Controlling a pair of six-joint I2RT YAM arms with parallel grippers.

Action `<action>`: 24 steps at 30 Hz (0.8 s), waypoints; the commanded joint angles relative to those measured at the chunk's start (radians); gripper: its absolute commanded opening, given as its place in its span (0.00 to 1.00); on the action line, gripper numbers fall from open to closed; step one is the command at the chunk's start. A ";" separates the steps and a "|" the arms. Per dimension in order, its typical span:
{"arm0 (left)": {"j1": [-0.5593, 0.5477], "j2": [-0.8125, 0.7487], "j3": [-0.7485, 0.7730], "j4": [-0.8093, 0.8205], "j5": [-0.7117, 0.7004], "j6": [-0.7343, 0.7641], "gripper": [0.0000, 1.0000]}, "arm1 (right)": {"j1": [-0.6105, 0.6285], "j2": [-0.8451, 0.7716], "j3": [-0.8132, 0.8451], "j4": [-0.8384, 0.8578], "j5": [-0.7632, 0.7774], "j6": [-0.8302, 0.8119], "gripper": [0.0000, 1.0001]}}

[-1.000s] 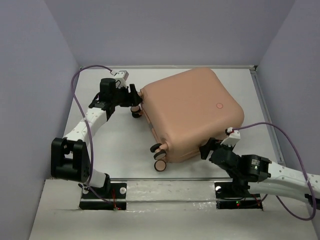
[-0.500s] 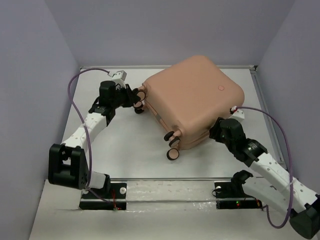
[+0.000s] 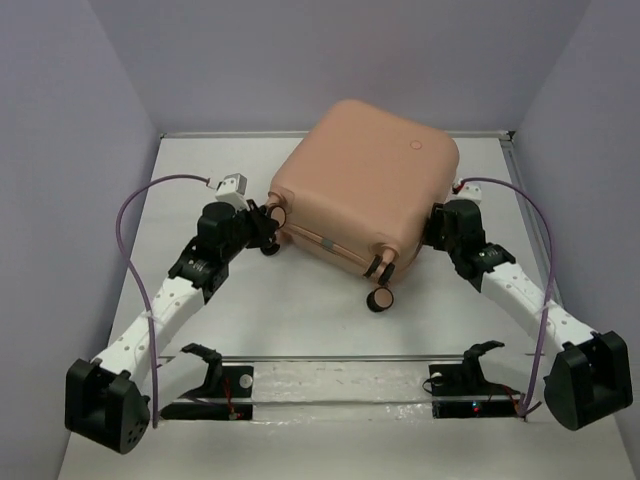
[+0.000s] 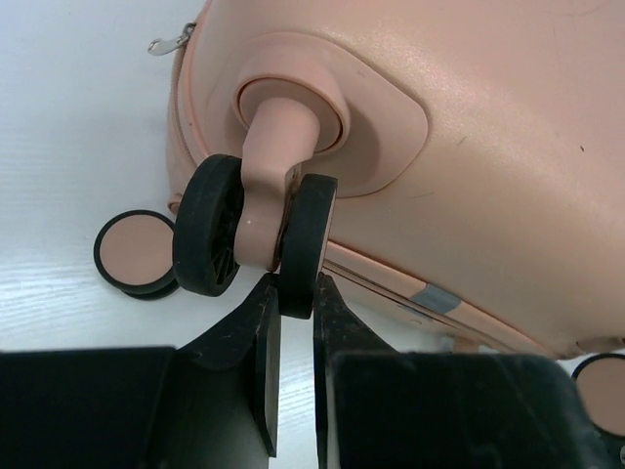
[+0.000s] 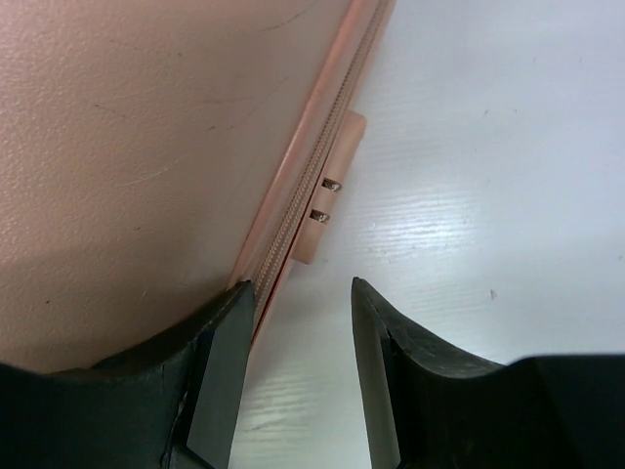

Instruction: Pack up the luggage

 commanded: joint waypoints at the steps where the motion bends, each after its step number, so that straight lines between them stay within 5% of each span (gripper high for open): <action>1: -0.139 -0.130 -0.072 0.032 0.006 -0.088 0.06 | -0.010 0.105 0.130 0.196 -0.338 -0.074 0.52; 7: -0.196 -0.301 -0.201 0.040 0.025 -0.166 0.06 | -0.010 0.302 0.291 0.242 -0.606 -0.123 0.54; 10: -0.216 -0.334 -0.238 0.063 0.041 -0.202 0.06 | -0.019 0.330 0.323 0.242 -0.622 -0.108 0.57; 17: -0.240 -0.391 -0.248 0.181 0.047 -0.310 0.06 | -0.019 0.105 0.187 0.228 -0.500 -0.054 0.81; 22: -0.242 -0.356 -0.184 0.282 0.059 -0.358 0.06 | -0.019 -0.224 -0.073 0.225 -0.466 0.000 0.74; 24: -0.242 -0.332 -0.144 0.298 0.067 -0.357 0.06 | -0.019 -0.298 -0.168 0.262 -0.499 0.049 0.55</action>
